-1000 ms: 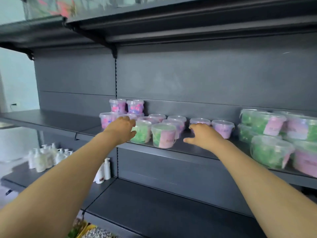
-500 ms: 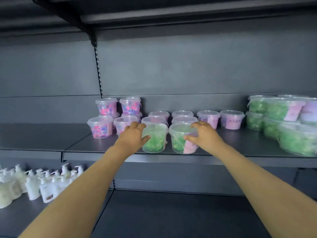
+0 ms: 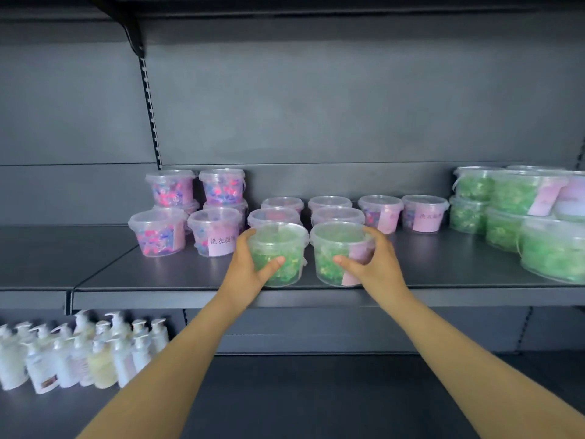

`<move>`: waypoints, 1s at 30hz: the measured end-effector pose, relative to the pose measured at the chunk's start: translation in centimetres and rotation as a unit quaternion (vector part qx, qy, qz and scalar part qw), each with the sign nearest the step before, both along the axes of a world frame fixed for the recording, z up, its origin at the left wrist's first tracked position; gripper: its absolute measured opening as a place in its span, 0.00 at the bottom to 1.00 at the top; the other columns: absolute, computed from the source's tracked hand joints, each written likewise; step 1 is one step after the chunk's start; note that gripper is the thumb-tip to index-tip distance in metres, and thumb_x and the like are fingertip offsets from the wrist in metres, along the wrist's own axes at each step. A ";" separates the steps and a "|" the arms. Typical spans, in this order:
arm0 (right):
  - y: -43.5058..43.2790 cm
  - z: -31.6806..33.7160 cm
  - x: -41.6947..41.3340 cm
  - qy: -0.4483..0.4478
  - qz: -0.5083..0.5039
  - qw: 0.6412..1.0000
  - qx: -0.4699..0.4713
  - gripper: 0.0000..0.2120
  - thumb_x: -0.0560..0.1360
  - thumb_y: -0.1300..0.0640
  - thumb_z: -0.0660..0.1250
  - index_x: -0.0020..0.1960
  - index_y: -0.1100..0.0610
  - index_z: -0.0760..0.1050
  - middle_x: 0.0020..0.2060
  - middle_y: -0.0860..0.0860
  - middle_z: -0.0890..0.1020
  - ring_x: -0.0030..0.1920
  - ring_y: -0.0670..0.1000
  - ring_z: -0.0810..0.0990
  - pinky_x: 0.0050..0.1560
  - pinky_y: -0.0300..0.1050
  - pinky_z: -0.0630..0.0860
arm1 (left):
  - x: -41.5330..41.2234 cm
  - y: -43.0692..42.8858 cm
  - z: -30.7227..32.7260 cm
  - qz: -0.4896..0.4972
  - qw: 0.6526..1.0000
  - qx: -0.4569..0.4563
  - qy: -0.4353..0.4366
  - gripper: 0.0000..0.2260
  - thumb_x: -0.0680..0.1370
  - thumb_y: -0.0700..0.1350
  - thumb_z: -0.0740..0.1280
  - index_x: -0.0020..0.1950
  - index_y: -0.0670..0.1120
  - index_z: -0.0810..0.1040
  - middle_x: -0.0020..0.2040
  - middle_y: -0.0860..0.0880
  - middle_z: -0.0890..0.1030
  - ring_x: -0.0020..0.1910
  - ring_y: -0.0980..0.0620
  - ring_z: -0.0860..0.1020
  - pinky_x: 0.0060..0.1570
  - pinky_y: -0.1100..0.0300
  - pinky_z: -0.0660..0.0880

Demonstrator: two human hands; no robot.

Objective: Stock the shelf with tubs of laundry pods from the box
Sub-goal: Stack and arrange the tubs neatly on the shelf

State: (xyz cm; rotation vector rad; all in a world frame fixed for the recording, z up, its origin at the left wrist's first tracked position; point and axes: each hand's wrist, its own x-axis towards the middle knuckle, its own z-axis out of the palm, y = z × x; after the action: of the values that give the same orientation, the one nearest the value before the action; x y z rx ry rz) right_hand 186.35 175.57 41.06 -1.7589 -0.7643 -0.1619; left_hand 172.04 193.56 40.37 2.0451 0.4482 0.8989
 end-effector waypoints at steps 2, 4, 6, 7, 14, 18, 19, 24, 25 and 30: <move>-0.1 0.1 0.1 0.010 0.002 1.000 0.015 0.40 0.64 0.53 0.78 0.71 0.53 0.62 0.64 0.52 0.70 0.64 0.51 0.70 0.63 0.42 0.68 | 0.6 0.0 -0.3 0.003 1.000 -0.009 -0.024 0.34 0.71 0.50 0.73 0.70 0.47 0.57 0.67 0.46 0.69 0.64 0.49 0.71 0.64 0.54 0.70; -0.2 0.2 0.1 0.017 0.007 1.000 0.011 0.41 0.65 0.53 0.78 0.72 0.53 0.61 0.64 0.51 0.71 0.64 0.50 0.71 0.62 0.42 0.69 | 1.0 0.0 -0.4 0.000 0.999 -0.007 -0.036 0.34 0.71 0.48 0.73 0.70 0.47 0.57 0.67 0.45 0.69 0.64 0.48 0.71 0.64 0.53 0.70; -0.3 0.4 0.2 0.025 0.009 1.000 0.010 0.41 0.65 0.52 0.78 0.72 0.52 0.61 0.63 0.50 0.72 0.62 0.49 0.71 0.61 0.41 0.69 | 1.1 0.1 -0.4 -0.005 0.999 -0.013 -0.042 0.32 0.72 0.46 0.72 0.69 0.47 0.57 0.66 0.46 0.69 0.64 0.48 0.71 0.64 0.54 0.70; -0.4 0.5 0.3 0.029 0.007 0.999 0.013 0.41 0.64 0.52 0.78 0.72 0.52 0.61 0.62 0.49 0.72 0.62 0.49 0.71 0.60 0.40 0.69 | 1.1 0.2 -0.4 -0.005 0.999 -0.014 -0.047 0.30 0.73 0.45 0.71 0.68 0.47 0.58 0.65 0.46 0.70 0.63 0.48 0.72 0.63 0.53 0.70; -1.1 0.6 0.3 0.045 -0.007 0.998 0.034 0.40 0.62 0.52 0.79 0.69 0.51 0.66 0.61 0.48 0.75 0.61 0.50 0.73 0.62 0.45 0.73 | 0.6 -0.7 -0.1 0.007 0.997 -0.010 -0.070 0.24 0.71 0.44 0.72 0.59 0.51 0.60 0.60 0.51 0.70 0.58 0.50 0.72 0.59 0.54 0.73; -3.0 0.9 0.4 0.057 -0.002 0.997 0.047 0.40 0.62 0.51 0.79 0.69 0.50 0.66 0.56 0.46 0.74 0.59 0.49 0.74 0.60 0.45 0.74 | 0.2 -2.6 0.5 0.011 0.997 0.011 -0.074 0.23 0.72 0.44 0.72 0.58 0.51 0.60 0.57 0.52 0.70 0.54 0.51 0.72 0.51 0.59 0.70; -3.7 0.9 0.5 0.060 -0.006 0.997 0.050 0.41 0.61 0.51 0.79 0.70 0.50 0.66 0.57 0.46 0.74 0.58 0.49 0.75 0.60 0.46 0.74 | 0.0 -3.3 0.8 0.009 0.997 0.017 -0.073 0.23 0.72 0.45 0.72 0.58 0.52 0.60 0.56 0.52 0.70 0.53 0.51 0.72 0.51 0.59 0.70; -9.4 2.0 1.1 0.075 -0.024 0.995 0.057 0.41 0.60 0.50 0.79 0.70 0.50 0.67 0.57 0.49 0.77 0.58 0.50 0.77 0.60 0.51 0.76 | 0.2 -7.8 2.2 -0.012 0.998 0.012 -0.064 0.27 0.63 0.59 0.70 0.56 0.56 0.62 0.55 0.50 0.73 0.54 0.48 0.73 0.53 0.53 0.72; -10.9 2.4 1.4 0.073 -0.030 0.996 0.049 0.40 0.61 0.51 0.79 0.70 0.50 0.67 0.57 0.49 0.76 0.58 0.50 0.76 0.61 0.50 0.75 | 0.5 -8.9 2.4 -0.019 0.998 0.011 -0.062 0.27 0.64 0.58 0.71 0.56 0.56 0.62 0.55 0.51 0.74 0.55 0.48 0.73 0.54 0.53 0.72; -18.8 4.2 3.2 0.055 -0.048 0.997 0.021 0.37 0.64 0.52 0.78 0.70 0.50 0.67 0.57 0.48 0.75 0.57 0.48 0.74 0.58 0.43 0.73 | 3.7 -15.1 3.5 -0.062 0.995 0.022 -0.076 0.21 0.71 0.48 0.72 0.57 0.55 0.63 0.52 0.53 0.75 0.50 0.50 0.75 0.48 0.59 0.71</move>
State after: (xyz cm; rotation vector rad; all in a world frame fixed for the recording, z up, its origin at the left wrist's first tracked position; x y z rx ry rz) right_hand 189.57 156.77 45.26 -1.7508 -0.5943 -0.1427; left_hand 175.73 178.48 43.85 2.0027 0.2192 0.9870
